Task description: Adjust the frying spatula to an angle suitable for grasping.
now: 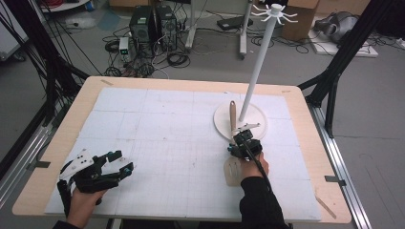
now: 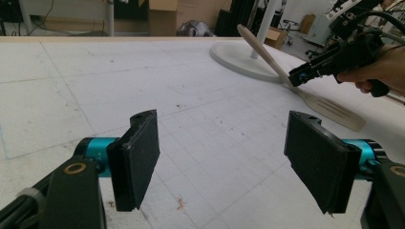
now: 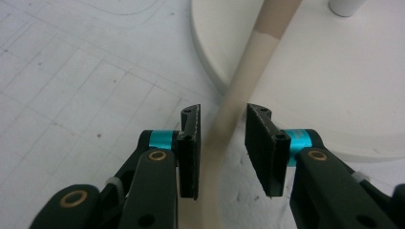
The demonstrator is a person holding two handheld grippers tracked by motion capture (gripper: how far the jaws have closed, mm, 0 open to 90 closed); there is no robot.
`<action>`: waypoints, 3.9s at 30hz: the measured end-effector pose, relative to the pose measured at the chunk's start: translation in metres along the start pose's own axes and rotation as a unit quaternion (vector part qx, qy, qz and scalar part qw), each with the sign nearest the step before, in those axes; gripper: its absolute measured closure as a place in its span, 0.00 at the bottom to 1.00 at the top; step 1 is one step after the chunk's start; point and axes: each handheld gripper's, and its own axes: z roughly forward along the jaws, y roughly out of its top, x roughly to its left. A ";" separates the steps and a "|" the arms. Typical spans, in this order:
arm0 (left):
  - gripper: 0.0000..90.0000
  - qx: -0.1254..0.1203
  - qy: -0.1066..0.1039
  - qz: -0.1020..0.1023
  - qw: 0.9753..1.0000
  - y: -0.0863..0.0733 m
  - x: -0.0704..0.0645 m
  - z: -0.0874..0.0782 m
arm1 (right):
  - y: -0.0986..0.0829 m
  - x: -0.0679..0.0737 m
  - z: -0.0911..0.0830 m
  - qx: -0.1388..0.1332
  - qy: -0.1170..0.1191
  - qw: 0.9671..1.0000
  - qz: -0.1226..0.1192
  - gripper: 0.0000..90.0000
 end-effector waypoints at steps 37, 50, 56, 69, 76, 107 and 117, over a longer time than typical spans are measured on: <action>0.31 0.005 -0.001 0.003 1.000 0.000 0.001 0.000 | 0.000 -0.005 0.006 0.027 0.009 0.999 -0.030 0.86; 0.31 0.006 -0.001 0.004 1.000 0.000 0.001 0.000 | -0.004 -0.013 0.002 0.026 0.054 0.998 -0.033 0.86; 0.31 0.006 -0.001 0.004 1.000 0.000 0.001 0.000 | -0.008 -0.010 -0.003 0.021 0.076 0.995 -0.059 0.86; 0.31 0.006 0.000 0.003 1.000 0.000 0.000 0.000 | -0.023 -0.001 -0.027 -0.007 0.149 0.985 -0.088 0.86; 0.31 0.008 -0.001 0.004 1.000 -0.001 0.000 0.001 | -0.041 0.007 -0.038 0.003 0.176 0.978 -0.111 0.86; 0.31 0.013 0.002 0.006 1.000 -0.001 -0.001 0.002 | -0.062 0.026 -0.044 0.029 0.219 0.962 -0.158 0.84; 0.31 0.014 0.001 0.006 1.000 -0.002 -0.001 0.002 | -0.059 0.009 -0.075 -0.076 0.186 0.972 -0.119 0.59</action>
